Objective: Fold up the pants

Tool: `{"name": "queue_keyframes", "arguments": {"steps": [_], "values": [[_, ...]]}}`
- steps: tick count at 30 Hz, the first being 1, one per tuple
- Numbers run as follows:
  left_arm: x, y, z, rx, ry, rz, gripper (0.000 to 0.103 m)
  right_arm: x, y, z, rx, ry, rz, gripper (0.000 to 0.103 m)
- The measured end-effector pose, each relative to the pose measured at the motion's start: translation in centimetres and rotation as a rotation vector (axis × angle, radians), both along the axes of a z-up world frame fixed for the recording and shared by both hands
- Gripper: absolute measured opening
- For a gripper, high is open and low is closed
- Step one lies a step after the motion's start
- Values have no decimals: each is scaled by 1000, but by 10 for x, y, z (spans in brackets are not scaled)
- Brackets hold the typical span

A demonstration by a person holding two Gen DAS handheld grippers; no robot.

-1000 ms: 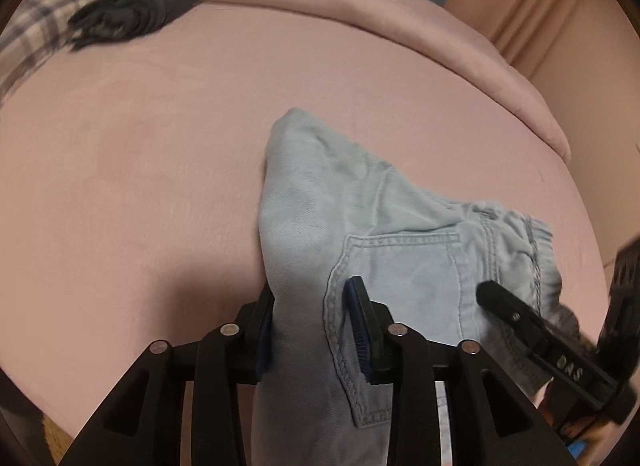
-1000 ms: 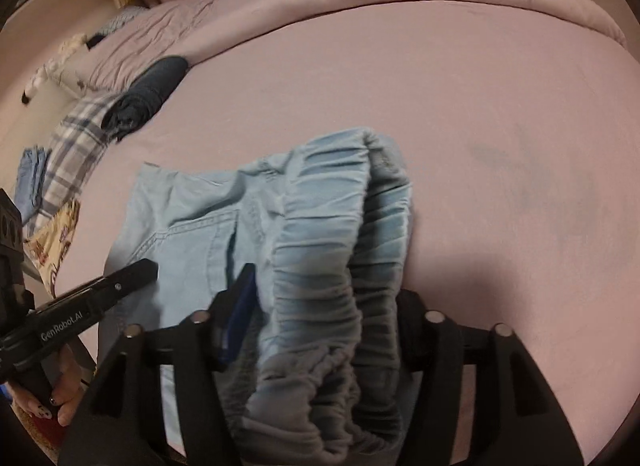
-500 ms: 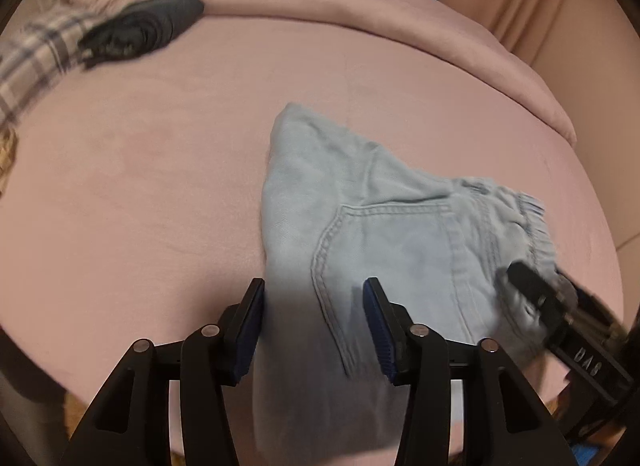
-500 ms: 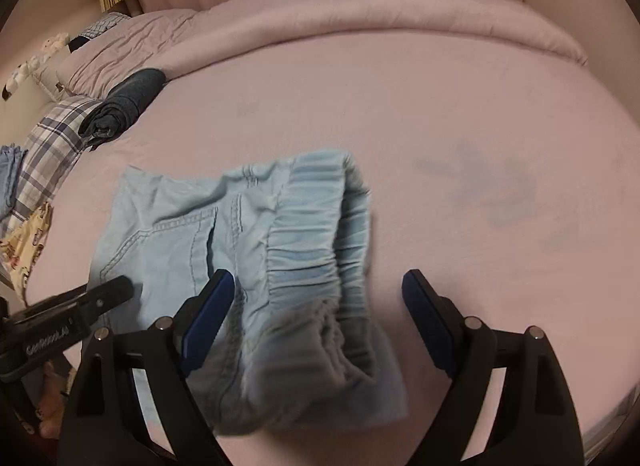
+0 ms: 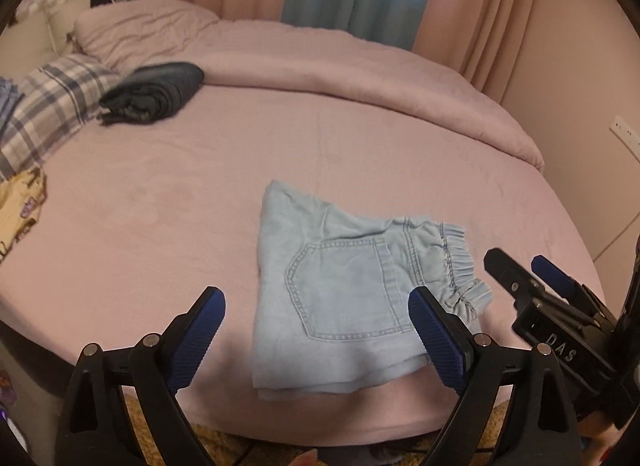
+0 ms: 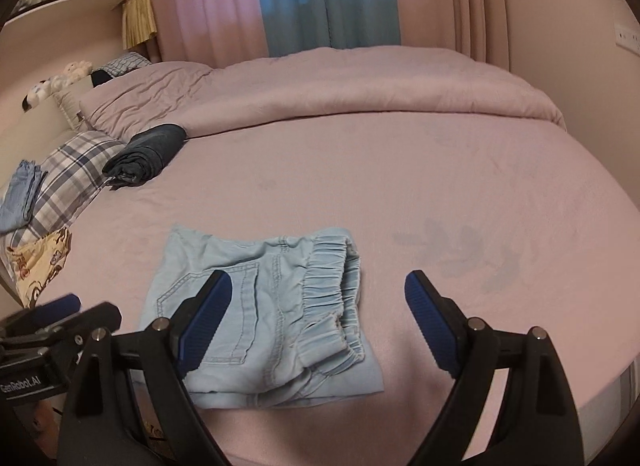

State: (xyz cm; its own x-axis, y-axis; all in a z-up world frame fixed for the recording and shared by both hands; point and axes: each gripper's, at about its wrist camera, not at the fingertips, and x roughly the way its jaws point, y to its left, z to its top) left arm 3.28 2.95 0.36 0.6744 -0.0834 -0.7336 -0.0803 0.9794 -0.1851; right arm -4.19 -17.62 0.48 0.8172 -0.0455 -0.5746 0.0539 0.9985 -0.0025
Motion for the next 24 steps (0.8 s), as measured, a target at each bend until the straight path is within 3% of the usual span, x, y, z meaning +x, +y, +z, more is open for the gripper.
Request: {"name": "queue_keyframes", "arguments": {"steps": [24], "values": [[-10,-3,-5,-17,26,-14,93,-11,26,2,-78,3,14,89]]}}
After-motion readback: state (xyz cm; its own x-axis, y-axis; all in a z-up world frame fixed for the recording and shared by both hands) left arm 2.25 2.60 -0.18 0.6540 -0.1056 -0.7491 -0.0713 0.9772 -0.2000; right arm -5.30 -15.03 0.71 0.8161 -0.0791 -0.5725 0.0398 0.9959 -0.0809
